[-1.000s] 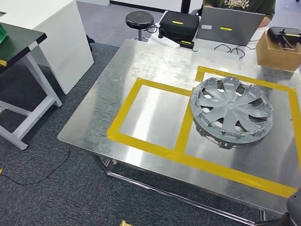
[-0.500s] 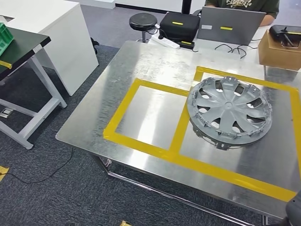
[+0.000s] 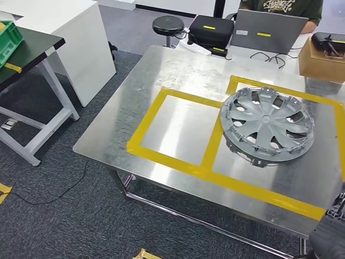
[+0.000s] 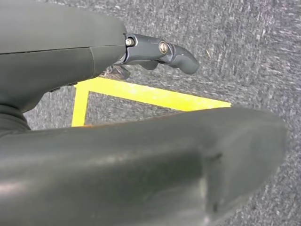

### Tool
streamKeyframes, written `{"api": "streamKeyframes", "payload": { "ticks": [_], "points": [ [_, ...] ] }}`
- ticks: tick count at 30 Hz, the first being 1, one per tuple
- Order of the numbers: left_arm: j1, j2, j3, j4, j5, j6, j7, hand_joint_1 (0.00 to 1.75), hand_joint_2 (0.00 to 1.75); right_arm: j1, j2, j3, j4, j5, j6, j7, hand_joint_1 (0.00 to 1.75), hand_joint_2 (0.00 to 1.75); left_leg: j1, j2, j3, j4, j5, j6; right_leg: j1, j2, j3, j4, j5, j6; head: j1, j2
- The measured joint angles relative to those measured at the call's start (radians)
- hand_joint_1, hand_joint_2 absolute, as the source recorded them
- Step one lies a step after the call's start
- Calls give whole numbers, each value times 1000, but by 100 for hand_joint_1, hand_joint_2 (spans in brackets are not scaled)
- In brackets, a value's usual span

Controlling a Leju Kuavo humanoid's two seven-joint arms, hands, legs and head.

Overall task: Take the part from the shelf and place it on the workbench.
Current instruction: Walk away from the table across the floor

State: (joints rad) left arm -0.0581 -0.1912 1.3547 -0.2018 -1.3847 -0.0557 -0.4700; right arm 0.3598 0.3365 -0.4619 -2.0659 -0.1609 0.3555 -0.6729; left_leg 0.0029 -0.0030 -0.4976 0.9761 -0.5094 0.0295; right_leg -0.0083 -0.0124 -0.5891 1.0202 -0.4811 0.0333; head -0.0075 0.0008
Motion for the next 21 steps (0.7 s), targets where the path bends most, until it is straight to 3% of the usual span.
{"api": "streamKeyframes", "payload": {
  "ticks": [1,3,4,5,6,7,9,11,14,15,17,19,20,21],
  "points": [
    [-1,-1,-1,0,-1,0,0,0,0,-1,0,-14,15,-4,11,0,0,0,2,1,-4,-3,7,7,-1,4,-16,36,-31,4,2,0],
    [-2,-1,-3,0,-6,0,2,0,0,-6,0,-49,53,-13,41,0,0,0,0,1,-18,-3,17,14,-3,9,-63,161,-111,10,6,0],
    [-1,-1,-4,0,-9,0,4,0,0,-8,0,-69,75,-18,57,0,0,0,-2,1,-25,-2,21,15,-3,9,-83,223,-140,12,6,0],
    [0,-2,-5,0,-12,0,5,0,0,-11,0,-90,97,-21,70,0,0,0,-3,1,-32,-1,25,15,-3,9,-90,258,-150,13,6,0],
    [0,-2,-5,0,-15,0,7,0,0,-15,0,-110,120,-19,80,0,0,0,-3,0,-37,1,29,14,-3,9,-78,254,-141,13,6,0],
    [1,-4,-6,0,-17,0,8,0,0,-19,0,-128,141,-13,86,0,0,0,-4,-1,-41,2,31,13,-3,9,-46,211,-116,12,6,0],
    [0,-6,-6,0,-19,0,9,0,0,-29,0,-159,178,8,89,0,0,0,-5,-2,-47,8,34,8,-3,11,53,57,-68,8,7,0],
    [-1,-8,-7,0,-20,0,10,0,0,-36,0,-179,205,22,89,0,0,0,-7,-3,-53,14,38,-2,-1,16,109,-34,-52,3,6,0],
    [-1,-10,-8,0,-23,0,10,0,0,-48,0,-207,251,30,107,0,0,0,-5,-4,-61,20,45,-20,2,15,102,-43,-43,-14,6,0],
    [-1,-11,-10,0,-25,0,11,0,0,-54,1,-219,273,34,120,0,0,0,-4,-4,-67,32,32,-25,1,13,95,-45,-37,-23,5,0],
    [0,-12,-13,0,-28,0,11,0,0,-70,2,-247,321,62,144,0,0,0,-2,-3,-97,108,-33,-33,0,7,83,-48,-25,-39,0,0],
    [0,-13,-18,0,-30,0,11,0,0,-94,2,-288,387,141,146,0,0,0,0,-2,-140,239,-110,-39,3,4,66,-46,-14,-45,-4,0],
    [0,-14,-20,0,-32,0,12,0,0,-107,0,-312,428,192,133,0,0,0,0,-2,-150,284,-128,-40,4,3,57,-44,-8,-45,-5,0],
    [0,-14,-21,0,-34,0,12,0,0,-122,-4,-337,478,244,111,0,0,0,0,-2,-143,294,-126,-39,6,1,48,-41,-3,-45,-5,0]
  ]
}}
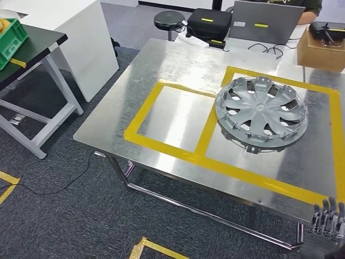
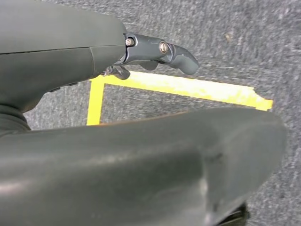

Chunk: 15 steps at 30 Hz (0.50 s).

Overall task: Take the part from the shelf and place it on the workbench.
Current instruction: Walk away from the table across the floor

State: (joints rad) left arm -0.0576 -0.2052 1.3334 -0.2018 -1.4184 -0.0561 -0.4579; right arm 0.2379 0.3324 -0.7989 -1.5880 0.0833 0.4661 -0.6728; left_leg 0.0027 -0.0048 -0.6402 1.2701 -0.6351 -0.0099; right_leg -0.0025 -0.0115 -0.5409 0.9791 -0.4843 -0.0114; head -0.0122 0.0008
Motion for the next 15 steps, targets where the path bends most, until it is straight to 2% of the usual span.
{"api": "streamKeyframes", "payload": {
  "ticks": [1,3,4,5,6,8,9,10,11,13,14,15],
  "points": [
    [0,0,-2,0,-2,0,0,0,0,-14,-6,-24,52,42,-28,0,0,0,0,0,27,-33,21,2,1,-1,-7,3,4,1,0,0],
    [-1,-1,-3,0,-9,-1,1,0,0,-39,-26,-66,162,89,-99,0,0,0,-2,1,118,-181,72,10,2,-5,-18,9,10,6,-1,0],
    [-1,-2,-4,0,-12,-2,1,0,0,-48,-38,-81,214,96,-134,0,0,0,-4,1,154,-244,90,15,3,-6,-22,11,13,10,0,0],
    [-1,-3,-5,0,-15,-2,2,0,0,-58,-51,-93,265,96,-169,0,0,0,-7,2,176,-286,97,20,3,-7,-25,12,17,15,-1,0],
    [-2,-5,-6,0,-17,-2,3,0,0,-69,-64,-103,317,96,-203,0,0,0,-10,2,181,-301,97,24,3,-8,-26,13,22,21,-2,0],
    [-2,-7,-8,0,-19,1,6,0,0,-91,-91,-121,416,96,-264,0,0,0,-10,2,173,-306,108,35,1,-7,-30,11,30,33,-2,0],
    [-2,-9,-9,0,-19,2,6,0,0,-99,-102,-129,459,98,-289,0,0,0,-8,2,169,-311,116,42,1,-5,-36,18,21,39,-2,0],
    [-3,-10,-10,0,-19,2,6,0,0,-104,-113,-136,499,101,-311,0,0,0,-6,2,163,-315,125,50,0,-1,-48,41,-1,44,1,0],
    [-4,-11,-10,0,-20,3,6,0,0,-111,-123,-142,536,103,-330,0,0,0,-4,3,156,-318,134,56,-1,3,-68,85,-37,49,4,0],
    [-4,-12,-10,0,-21,3,6,0,0,-129,-142,-154,620,101,-364,0,0,0,-7,4,136,-315,147,61,-4,8,-116,216,-120,57,9,0],
    [-4,-13,-10,0,-23,3,6,0,0,-140,-152,-162,667,99,-380,0,0,0,-8,5,126,-313,153,61,-6,8,-130,271,-143,60,10,0],
    [-4,-14,-10,0,-24,4,6,0,0,-150,-163,-170,716,101,-396,0,0,0,-9,5,117,-311,159,61,-8,8,-128,293,-147,62,10,0]
  ]
}}
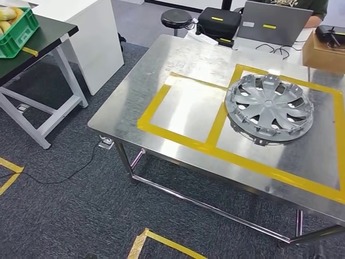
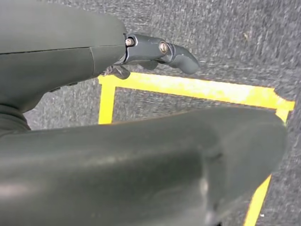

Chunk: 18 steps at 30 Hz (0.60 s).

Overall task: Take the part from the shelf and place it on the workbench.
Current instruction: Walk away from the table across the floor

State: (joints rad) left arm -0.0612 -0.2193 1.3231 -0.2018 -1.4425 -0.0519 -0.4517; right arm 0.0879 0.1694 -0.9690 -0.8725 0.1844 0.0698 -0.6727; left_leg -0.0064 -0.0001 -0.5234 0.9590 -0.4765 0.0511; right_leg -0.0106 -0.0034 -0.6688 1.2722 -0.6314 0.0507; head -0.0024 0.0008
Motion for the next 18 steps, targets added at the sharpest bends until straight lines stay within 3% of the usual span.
{"api": "streamKeyframes", "payload": {
  "ticks": [1,4,5,6,8,10,12,14,15,16,18],
  "points": [
    [0,-2,0,0,-1,4,0,0,0,-10,-11,-8,51,8,-22,0,0,0,0,0,-8,3,5,-2,-2,0,24,-20,15,1,0,0],
    [-1,-16,0,0,-1,33,0,0,0,-43,-52,-20,211,47,-105,2,0,0,-2,-2,-24,14,13,-11,-5,4,169,-237,83,-1,0,0],
    [-2,-21,0,0,0,42,0,0,0,-52,-65,-23,260,61,-132,7,0,0,-3,-2,-27,18,16,-16,-5,7,199,-285,92,-4,0,0],
    [-3,-26,0,0,0,48,0,0,0,-60,-77,-25,305,78,-160,19,0,0,-4,-2,-31,22,19,-21,-3,10,209,-307,93,-8,-1,0],
    [-4,-30,0,0,-2,47,3,0,0,-72,-93,-26,382,126,-230,79,0,0,-3,-3,-36,27,26,-32,0,10,199,-307,99,-21,-2,0],
    [-4,-26,-2,0,-7,31,6,0,0,-81,-101,-20,448,184,-302,176,0,0,-1,-4,-52,55,-1,-43,-1,5,185,-310,109,-40,-4,0],
    [-4,-17,-6,0,-13,12,9,0,0,-86,-105,-6,499,239,-337,275,0,0,3,-4,-89,155,-83,-53,-1,-1,171,-312,123,-55,-9,0],
    [-4,-8,-13,0,-19,-2,14,0,0,-87,-108,12,538,284,-330,372,0,0,5,-3,-126,285,-157,-58,4,-6,158,-309,136,-59,-10,0],
    [-4,-4,-15,0,-22,-6,16,0,0,-88,-108,23,554,302,-320,420,0,0,5,-3,-127,316,-166,-58,6,-7,150,-306,142,-60,-10,0],
    [-4,-1,-18,0,-26,-9,18,0,0,-88,-108,34,568,319,-308,459,0,0,5,-3,-109,306,-154,-57,8,-8,140,-303,146,-59,-10,0],
    [-5,5,-24,0,-32,-11,19,0,0,-90,-108,55,590,341,-295,508,0,0,2,-3,-23,177,-96,-47,10,-9,126,-292,152,-58,-11,0]
  ]
}}
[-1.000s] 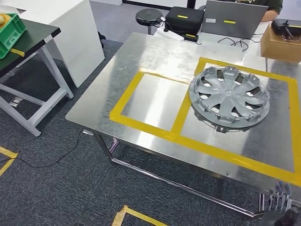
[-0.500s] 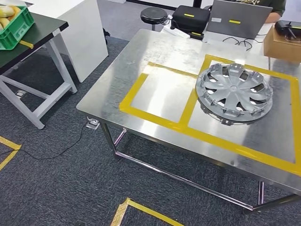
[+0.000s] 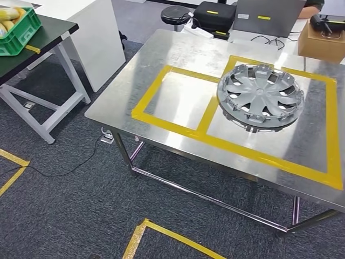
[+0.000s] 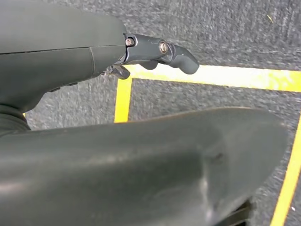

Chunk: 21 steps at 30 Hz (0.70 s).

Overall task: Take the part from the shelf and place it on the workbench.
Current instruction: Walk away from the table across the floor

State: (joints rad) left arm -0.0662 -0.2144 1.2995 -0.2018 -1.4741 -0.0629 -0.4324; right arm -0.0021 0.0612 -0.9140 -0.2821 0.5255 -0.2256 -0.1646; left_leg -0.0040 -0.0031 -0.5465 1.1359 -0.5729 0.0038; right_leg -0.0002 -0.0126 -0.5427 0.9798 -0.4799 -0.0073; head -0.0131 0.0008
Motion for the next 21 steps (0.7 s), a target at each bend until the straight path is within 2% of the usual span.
{"api": "streamKeyframes", "payload": {
  "ticks": [1,2,3,6,7,8,10,11,12,13,14,16,17,18,19,21],
  "points": [
    [-2,3,-3,0,-2,0,1,0,0,-2,1,9,10,5,3,13,0,0,-2,0,45,-77,20,7,1,-1,-6,5,2,2,0,0],
    [-4,5,-6,0,-3,0,1,0,0,-4,2,16,18,7,4,20,0,0,-5,0,76,-132,33,13,2,-1,-10,9,5,6,0,0],
    [-6,6,-8,0,-4,0,1,0,0,-6,2,21,24,8,5,25,0,0,-8,1,90,-163,37,17,1,-2,-14,11,9,11,0,0],
    [-8,6,-16,0,-11,0,2,0,0,-11,3,33,38,12,5,24,0,0,-9,2,82,-176,49,29,0,-1,-23,12,19,28,1,0],
    [-9,6,-18,0,-13,0,2,0,0,-11,3,34,41,13,6,22,0,0,-7,3,77,-181,58,37,0,1,-32,26,3,33,3,0],
    [-11,6,-19,0,-13,0,3,0,0,-12,3,36,44,13,6,19,0,0,-5,4,70,-184,67,44,0,4,-48,60,-26,38,5,0],
    [-13,6,-21,0,-14,1,3,0,0,-13,3,37,48,13,6,14,2,0,-4,5,50,-184,83,51,-4,9,-96,182,-113,45,11,0],
    [-12,6,-23,0,-14,1,4,0,0,-13,3,39,50,13,6,9,45,0,-5,5,38,-181,90,51,-5,9,-116,247,-146,48,13,0],
    [-12,6,-24,0,-14,1,5,0,0,-13,3,41,52,13,8,0,89,0,-6,6,27,-178,96,50,-6,9,-124,288,-160,51,13,0],
    [-12,7,-24,0,-14,2,6,0,0,-13,3,43,53,13,12,-10,100,0,-6,6,17,-174,101,49,-8,9,-113,291,-154,53,13,0],
    [-12,7,-25,0,-13,2,8,0,0,-13,3,44,54,13,19,-23,98,0,-6,5,8,-170,105,47,-9,9,-80,251,-132,53,13,0],
    [-12,7,-25,0,-13,3,13,0,0,-15,3,46,56,16,39,-42,11,0,-7,5,-7,-161,111,41,-11,10,24,98,-85,52,14,0],
    [-12,7,-25,0,-13,3,15,0,0,-16,4,48,56,20,46,-47,0,0,-7,5,-12,-156,114,36,-11,12,64,37,-71,48,13,0],
    [-13,7,-25,0,-12,3,17,0,0,-17,5,50,58,26,48,-49,0,0,-8,4,-16,-151,118,31,-10,14,84,-1,-66,44,13,0],
    [-13,7,-25,0,-10,3,18,0,0,-18,6,52,59,33,46,-48,0,0,-9,4,-20,-147,121,25,-8,16,87,-12,-67,39,12,0],
    [-11,9,-25,0,-4,2,19,0,0,-16,12,57,62,49,36,-45,0,0,-7,2,-25,-142,125,12,-7,15,72,-13,-60,23,11,0]
  ]
}}
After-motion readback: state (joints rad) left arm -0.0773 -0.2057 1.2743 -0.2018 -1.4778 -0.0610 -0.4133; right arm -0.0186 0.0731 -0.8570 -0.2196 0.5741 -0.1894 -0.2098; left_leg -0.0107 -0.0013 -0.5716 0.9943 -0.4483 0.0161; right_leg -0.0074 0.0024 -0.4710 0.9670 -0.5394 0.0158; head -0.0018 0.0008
